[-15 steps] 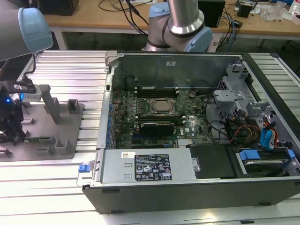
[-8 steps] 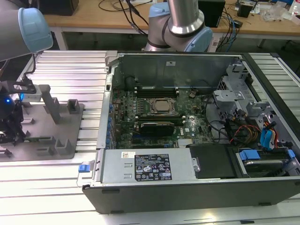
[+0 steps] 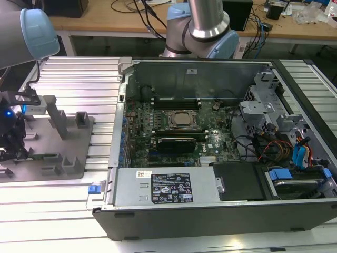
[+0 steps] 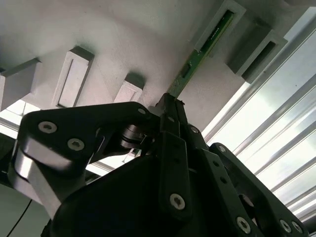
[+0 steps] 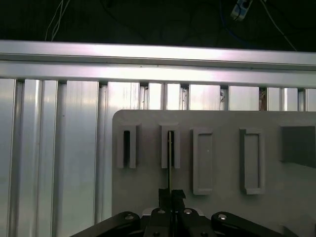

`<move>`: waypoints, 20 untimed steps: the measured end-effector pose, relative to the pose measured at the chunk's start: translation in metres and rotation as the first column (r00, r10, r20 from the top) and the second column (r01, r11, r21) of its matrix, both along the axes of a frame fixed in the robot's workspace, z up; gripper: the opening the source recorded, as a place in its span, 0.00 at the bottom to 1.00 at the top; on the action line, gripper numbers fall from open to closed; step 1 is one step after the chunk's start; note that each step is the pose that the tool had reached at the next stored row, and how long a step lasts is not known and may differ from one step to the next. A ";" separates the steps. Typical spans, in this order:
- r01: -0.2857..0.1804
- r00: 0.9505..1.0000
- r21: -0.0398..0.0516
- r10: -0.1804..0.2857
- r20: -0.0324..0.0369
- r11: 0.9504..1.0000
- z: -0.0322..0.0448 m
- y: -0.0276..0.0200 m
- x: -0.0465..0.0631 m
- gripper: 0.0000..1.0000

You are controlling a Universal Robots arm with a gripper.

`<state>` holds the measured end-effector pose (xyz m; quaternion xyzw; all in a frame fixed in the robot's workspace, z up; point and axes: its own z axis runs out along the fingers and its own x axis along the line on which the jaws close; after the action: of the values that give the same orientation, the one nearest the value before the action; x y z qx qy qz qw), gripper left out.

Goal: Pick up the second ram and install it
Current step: 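Pick up the second ram and move it above second insertion slot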

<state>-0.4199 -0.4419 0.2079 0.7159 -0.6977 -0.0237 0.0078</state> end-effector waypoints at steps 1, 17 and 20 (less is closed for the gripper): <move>0.000 1.000 0.000 0.000 0.000 1.000 0.0000 0.0000 0.000 0.09; 0.001 1.000 0.000 -0.001 0.000 1.000 0.0362 0.0000 0.000 0.09; 0.001 1.000 0.000 -0.001 0.000 1.000 0.0483 0.0000 0.000 0.09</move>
<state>-0.4195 -0.4419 0.2562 0.7156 -0.6980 -0.0237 0.0077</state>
